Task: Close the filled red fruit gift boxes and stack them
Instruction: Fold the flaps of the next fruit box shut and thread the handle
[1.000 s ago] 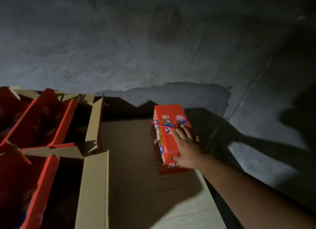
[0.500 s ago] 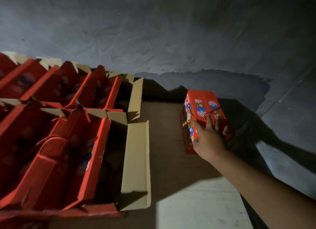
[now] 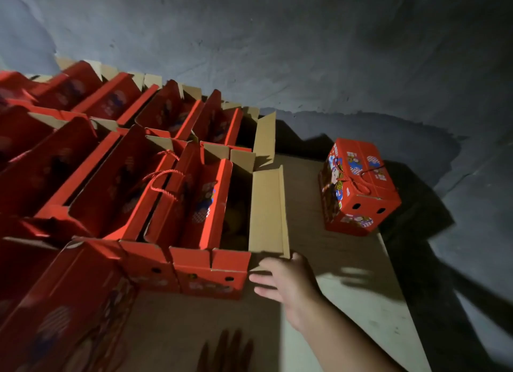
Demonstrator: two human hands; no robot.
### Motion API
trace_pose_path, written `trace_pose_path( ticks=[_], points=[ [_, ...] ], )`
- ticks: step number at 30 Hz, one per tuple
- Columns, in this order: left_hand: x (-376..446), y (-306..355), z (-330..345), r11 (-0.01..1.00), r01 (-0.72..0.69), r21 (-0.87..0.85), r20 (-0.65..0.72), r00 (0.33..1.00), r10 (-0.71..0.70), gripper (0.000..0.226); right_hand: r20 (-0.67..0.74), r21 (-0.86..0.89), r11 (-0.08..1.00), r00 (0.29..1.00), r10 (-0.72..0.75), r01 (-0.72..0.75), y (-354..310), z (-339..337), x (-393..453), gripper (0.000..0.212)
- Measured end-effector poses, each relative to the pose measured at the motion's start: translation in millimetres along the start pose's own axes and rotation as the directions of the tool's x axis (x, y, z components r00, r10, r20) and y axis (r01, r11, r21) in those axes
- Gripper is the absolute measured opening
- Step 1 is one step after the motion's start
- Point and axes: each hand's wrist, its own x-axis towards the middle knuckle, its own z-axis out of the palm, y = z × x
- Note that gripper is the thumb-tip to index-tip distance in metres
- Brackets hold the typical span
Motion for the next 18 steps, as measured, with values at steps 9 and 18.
trace_pose_path(
  ticks=[9,18],
  points=[
    [16.9,4.5,-111.4,0.919,0.210,-0.335,0.230,0.963,-0.137,0.083,-0.177,0.142,0.989,0.984,-0.015,0.041,8.6,23.4,-39.5,0.006],
    [-30.6,-4.1,-222.8,0.699,0.490,-0.521,0.155,0.859,-0.487,0.061,-0.129,0.084,0.996,0.991,0.024,-0.013,61.8,-18.5,-103.2,0.033]
  ],
)
